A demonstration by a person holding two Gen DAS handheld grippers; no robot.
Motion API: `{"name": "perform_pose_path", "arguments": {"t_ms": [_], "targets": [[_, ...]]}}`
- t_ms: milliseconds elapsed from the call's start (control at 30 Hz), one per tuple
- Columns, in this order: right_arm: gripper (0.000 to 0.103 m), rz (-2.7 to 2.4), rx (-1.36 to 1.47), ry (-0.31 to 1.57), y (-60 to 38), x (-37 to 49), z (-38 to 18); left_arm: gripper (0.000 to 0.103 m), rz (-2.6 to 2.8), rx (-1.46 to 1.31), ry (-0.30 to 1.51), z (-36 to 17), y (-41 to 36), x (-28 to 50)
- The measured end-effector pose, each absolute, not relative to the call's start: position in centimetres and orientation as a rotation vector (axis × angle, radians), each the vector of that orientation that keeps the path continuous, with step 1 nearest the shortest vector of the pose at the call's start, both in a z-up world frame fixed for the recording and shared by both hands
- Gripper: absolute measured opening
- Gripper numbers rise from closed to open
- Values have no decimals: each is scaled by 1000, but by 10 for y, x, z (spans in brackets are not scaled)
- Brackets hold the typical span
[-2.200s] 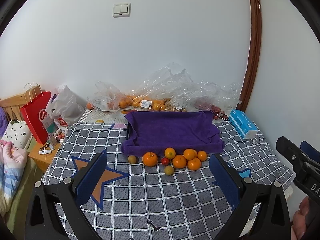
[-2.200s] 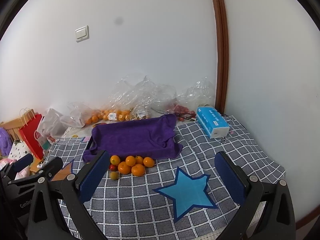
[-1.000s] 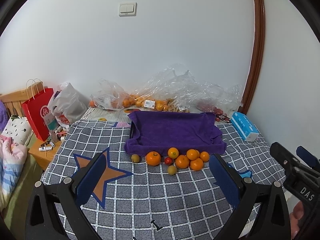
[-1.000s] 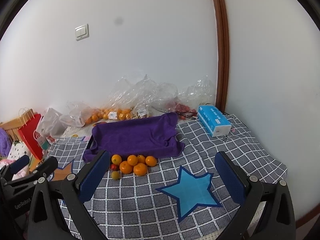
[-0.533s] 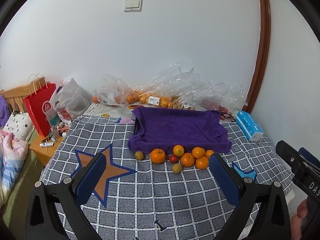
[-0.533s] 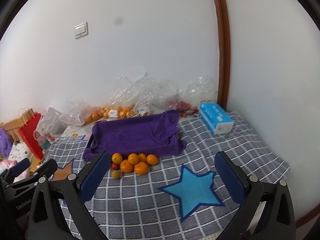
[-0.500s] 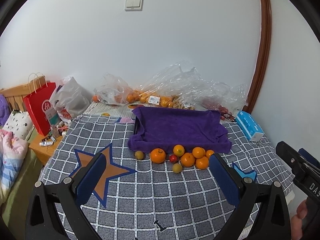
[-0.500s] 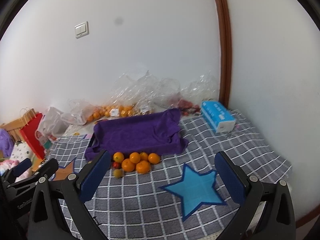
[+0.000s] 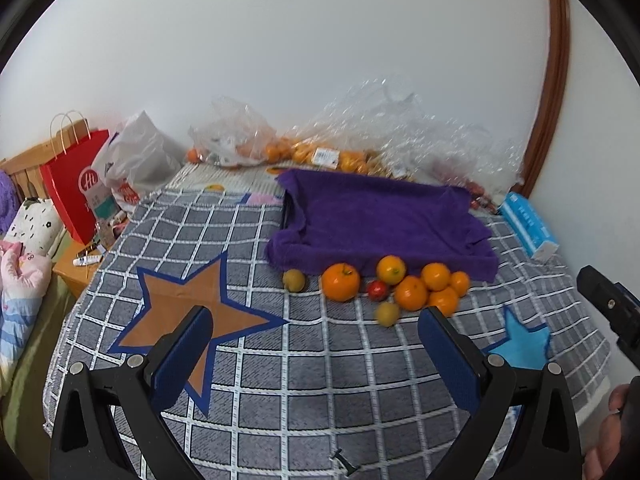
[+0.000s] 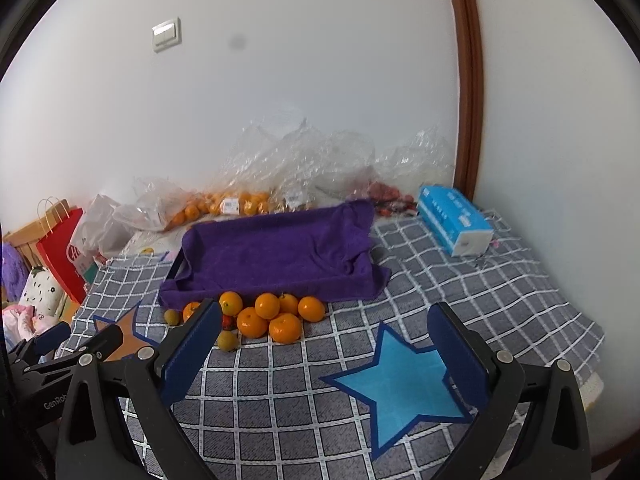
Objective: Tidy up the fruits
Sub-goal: 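Close left tool on small yellow fruit while right tool grasps a mandarin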
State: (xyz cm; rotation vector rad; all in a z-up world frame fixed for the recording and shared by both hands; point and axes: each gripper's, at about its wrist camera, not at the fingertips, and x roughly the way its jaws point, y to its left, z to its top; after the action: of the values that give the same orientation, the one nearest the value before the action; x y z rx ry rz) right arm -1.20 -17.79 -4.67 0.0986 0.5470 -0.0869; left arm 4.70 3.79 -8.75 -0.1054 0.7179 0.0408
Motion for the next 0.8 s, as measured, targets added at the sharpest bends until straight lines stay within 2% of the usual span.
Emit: {"name": "perform_pose_path", "arguments": {"t_ms": [167, 333, 400, 567, 800], "targets": [[95, -84, 90, 600, -178, 11, -74, 97, 39, -158, 796, -117, 54, 69], [89, -87, 118, 647, -188, 33, -98, 96, 49, -165, 835, -138, 66, 84], [84, -79, 139, 668, -192, 40, -108, 96, 39, -175, 855, -145, 71, 90], [64, -21, 176, 733, -192, 64, -130, 94, 40, -185, 878, -158, 78, 102], [59, 94, 139, 774, -165, 87, -151, 90, 41, -132, 896, -169, 79, 114]]}}
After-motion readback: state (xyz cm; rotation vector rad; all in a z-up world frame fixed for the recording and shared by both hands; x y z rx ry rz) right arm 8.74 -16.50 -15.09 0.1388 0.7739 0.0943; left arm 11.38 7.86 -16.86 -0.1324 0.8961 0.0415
